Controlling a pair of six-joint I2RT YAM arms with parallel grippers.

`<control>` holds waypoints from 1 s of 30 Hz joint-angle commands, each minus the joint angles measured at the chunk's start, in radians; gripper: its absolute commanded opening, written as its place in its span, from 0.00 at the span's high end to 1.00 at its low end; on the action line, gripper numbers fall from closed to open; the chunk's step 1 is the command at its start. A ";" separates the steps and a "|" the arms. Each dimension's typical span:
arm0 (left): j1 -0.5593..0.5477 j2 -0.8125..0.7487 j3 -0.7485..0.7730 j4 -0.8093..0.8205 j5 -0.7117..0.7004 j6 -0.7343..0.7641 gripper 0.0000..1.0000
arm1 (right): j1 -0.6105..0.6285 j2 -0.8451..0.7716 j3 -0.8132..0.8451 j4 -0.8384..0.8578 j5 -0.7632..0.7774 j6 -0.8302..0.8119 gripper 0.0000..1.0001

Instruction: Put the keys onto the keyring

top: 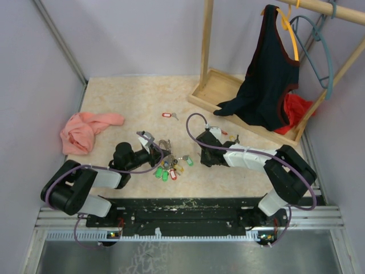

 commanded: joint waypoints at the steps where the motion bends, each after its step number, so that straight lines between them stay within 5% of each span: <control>1: 0.006 0.002 0.024 0.012 0.018 -0.013 1.00 | 0.010 -0.002 0.028 0.000 0.000 -0.020 0.93; 4: 0.006 0.002 0.024 0.010 0.016 -0.013 1.00 | 0.009 -0.011 0.038 -0.008 0.000 -0.056 1.00; 23: 0.007 -0.024 0.013 0.019 0.021 -0.006 1.00 | 0.010 -0.189 -0.027 0.241 -0.019 -0.611 1.00; 30: 0.007 -0.069 -0.005 0.027 0.020 -0.004 1.00 | 0.009 -0.293 -0.158 0.555 -0.193 -0.733 1.00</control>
